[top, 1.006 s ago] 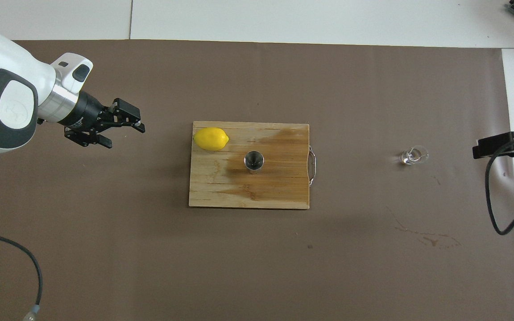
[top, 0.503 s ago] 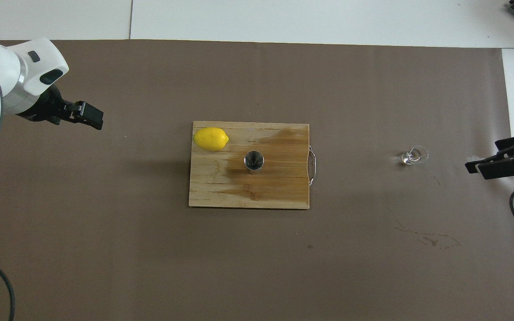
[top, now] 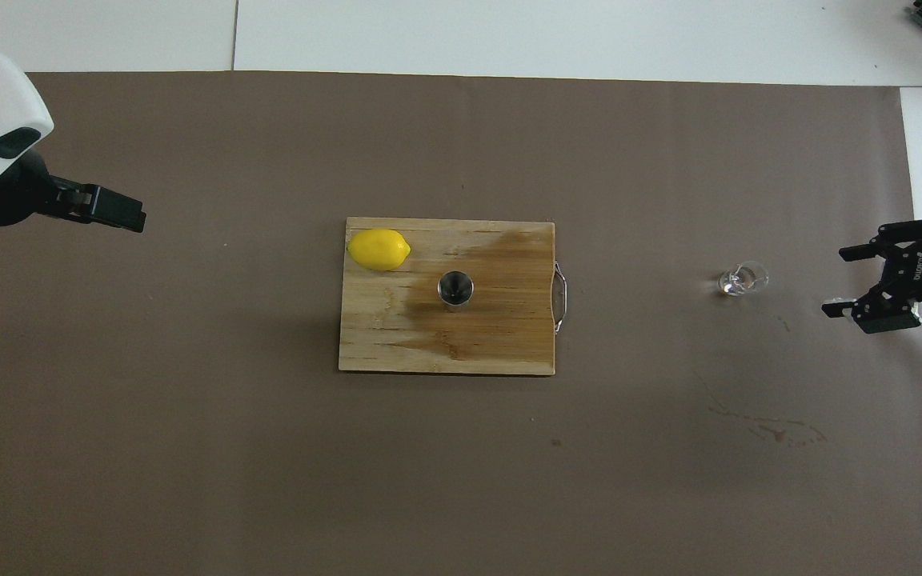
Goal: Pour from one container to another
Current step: 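Open the right gripper and position it around the clear glass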
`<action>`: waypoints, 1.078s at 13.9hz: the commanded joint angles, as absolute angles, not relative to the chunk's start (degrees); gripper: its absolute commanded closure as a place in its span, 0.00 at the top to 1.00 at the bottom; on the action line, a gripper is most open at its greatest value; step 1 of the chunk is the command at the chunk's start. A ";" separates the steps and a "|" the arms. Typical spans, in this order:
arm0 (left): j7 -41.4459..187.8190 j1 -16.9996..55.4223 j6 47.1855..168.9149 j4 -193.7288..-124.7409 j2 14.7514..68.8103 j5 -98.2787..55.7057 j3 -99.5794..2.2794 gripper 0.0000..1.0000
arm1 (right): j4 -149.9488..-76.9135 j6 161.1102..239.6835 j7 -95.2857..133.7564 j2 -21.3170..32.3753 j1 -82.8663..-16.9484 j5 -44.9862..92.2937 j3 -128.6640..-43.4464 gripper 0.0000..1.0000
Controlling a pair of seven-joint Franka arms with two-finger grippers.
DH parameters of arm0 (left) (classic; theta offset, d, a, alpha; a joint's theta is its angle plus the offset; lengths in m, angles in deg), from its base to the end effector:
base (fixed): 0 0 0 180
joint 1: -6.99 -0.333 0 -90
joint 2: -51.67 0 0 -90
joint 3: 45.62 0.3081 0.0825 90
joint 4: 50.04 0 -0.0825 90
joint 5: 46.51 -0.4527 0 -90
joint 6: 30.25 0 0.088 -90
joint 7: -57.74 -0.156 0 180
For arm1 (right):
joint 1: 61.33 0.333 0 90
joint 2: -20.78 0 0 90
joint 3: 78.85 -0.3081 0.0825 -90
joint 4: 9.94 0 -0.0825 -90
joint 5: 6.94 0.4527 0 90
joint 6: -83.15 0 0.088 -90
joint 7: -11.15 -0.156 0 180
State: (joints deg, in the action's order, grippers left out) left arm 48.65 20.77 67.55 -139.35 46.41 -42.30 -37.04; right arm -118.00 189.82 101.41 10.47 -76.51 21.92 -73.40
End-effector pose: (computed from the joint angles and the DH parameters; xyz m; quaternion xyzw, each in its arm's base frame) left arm 0.6607 -0.0737 0.5285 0.9918 -0.1209 0.0297 0.0287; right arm 0.6163 -0.1671 0.3213 -0.8471 -0.4728 -0.1274 0.2063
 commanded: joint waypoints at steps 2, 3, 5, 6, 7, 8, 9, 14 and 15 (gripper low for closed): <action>47.72 19.05 65.83 -142.41 50.00 -44.58 -38.49 1.00 | -116.20 189.85 115.62 3.40 -79.78 29.35 -74.02 1.00; 47.72 16.25 64.60 -142.41 50.08 -44.58 -40.94 1.00 | -115.77 189.07 120.52 1.21 -80.66 32.15 -74.11 1.00; 47.72 12.54 63.19 -141.97 50.17 -46.06 -44.90 1.00 | -112.35 186.96 125.22 -2.85 -81.37 35.33 -74.20 1.00; 47.72 12.36 62.75 -141.97 50.17 -46.51 -45.35 1.00 | -111.81 186.08 125.58 -3.90 -81.37 35.95 -74.37 1.00; 47.72 12.01 61.87 -141.88 50.08 -46.51 -45.36 1.00 | -111.72 185.46 126.37 -4.78 -81.37 37.61 -74.46 1.00; 47.72 11.92 61.08 -141.62 50.08 -46.60 -45.27 1.00 | -111.72 184.85 127.94 -5.75 -81.37 39.71 -74.55 1.00; 47.81 11.66 60.29 -141.27 50.17 -46.60 -45.18 1.00 | -111.72 184.75 128.83 -6.28 -81.37 40.87 -74.55 1.00; 47.99 7.70 55.53 -140.12 50.87 -47.22 -45.53 1.00 | -112.07 185.10 129.44 -7.69 -80.67 43.69 -74.64 1.00; 48.07 7.18 56.15 -140.12 51.31 -47.30 -45.45 1.00 | -112.42 185.19 130.67 -7.69 -80.58 43.69 -74.64 1.00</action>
State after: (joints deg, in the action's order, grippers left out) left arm 48.47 8.83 56.90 -139.98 49.82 -46.17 -44.55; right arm -113.07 186.25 128.11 -6.91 -80.38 41.89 -74.52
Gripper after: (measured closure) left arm 0.000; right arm 0.000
